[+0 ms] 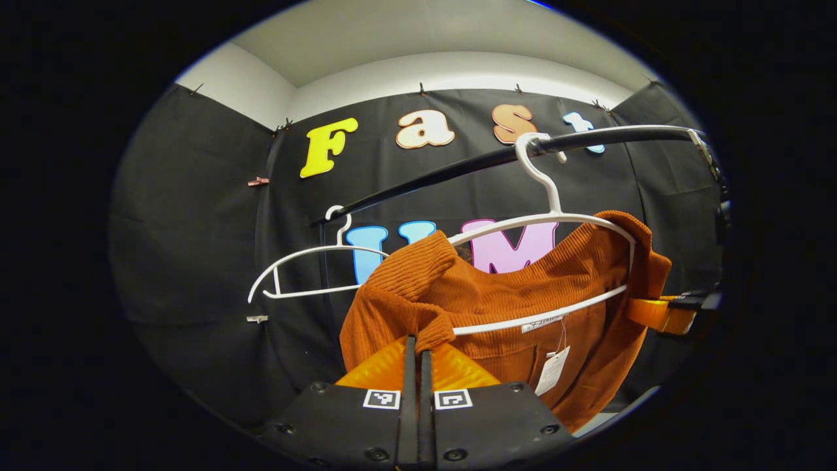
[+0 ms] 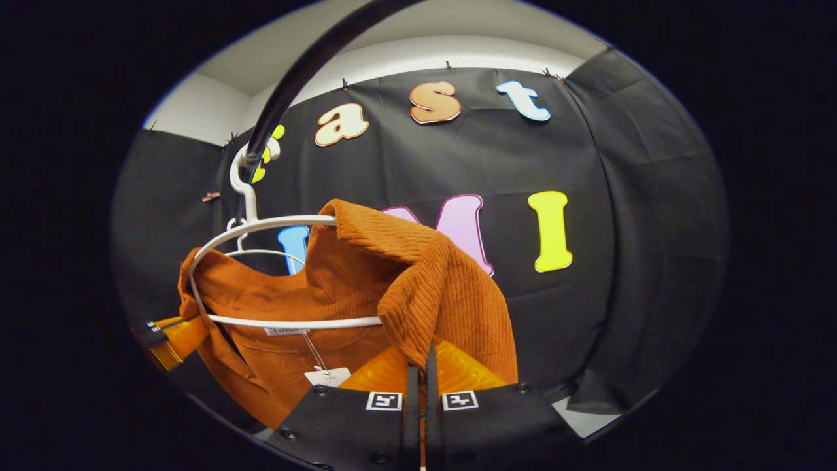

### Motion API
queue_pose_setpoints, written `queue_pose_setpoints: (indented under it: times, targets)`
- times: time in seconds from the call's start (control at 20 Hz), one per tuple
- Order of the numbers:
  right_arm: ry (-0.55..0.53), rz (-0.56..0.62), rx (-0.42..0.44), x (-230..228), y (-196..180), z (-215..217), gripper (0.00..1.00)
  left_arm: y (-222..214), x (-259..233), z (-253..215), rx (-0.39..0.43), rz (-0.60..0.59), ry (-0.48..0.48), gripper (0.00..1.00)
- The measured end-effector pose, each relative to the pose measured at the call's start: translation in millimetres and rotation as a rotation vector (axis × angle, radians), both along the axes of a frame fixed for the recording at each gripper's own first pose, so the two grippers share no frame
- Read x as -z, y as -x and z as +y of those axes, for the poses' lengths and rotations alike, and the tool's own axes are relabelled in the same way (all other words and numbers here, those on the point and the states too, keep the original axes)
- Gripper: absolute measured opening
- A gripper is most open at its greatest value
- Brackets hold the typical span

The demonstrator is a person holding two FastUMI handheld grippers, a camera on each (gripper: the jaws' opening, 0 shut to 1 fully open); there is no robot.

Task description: Grasp the clothes on the hanger with both hands and then place them into the laundry hamper below.

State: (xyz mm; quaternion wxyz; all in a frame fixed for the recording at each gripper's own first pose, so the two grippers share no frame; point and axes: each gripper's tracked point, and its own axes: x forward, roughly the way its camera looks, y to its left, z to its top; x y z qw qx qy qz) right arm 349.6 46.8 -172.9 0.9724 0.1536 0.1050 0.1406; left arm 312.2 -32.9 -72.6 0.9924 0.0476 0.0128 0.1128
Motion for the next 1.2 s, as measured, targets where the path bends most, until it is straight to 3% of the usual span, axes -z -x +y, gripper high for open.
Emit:
queue_pose_setpoints:
  times: [0.25,0.65,0.85,1.05,1.1,1.2]
  targets:
    - [-0.111,0.038,-0.08,0.8,3.2,10.5,0.07,-5.6,5.9,-1.8,0.009,0.011,-0.017,0.06]
    - [-0.239,0.031,-0.067,-14.3,-3.0,-1.8,0.04,-12.3,13.5,6.7,-0.002,0.053,0.01,0.05]
    - [-0.343,0.089,-0.141,-19.6,-5.5,6.7,0.04,-12.8,14.3,4.3,0.004,0.063,0.011,0.03]
    - [-0.378,0.133,-0.205,-21.8,-12.6,1.9,0.04,-14.5,13.8,0.7,0.024,0.071,0.018,0.05]
    - [-0.377,0.133,-0.208,-25.3,-16.9,-3.4,0.07,-13.0,13.7,-0.3,0.031,0.073,0.031,0.05]
    - [-0.381,0.11,-0.196,-39.6,-29.3,-19.4,0.04,-12.0,9.9,0.4,0.038,0.075,0.05,0.05]
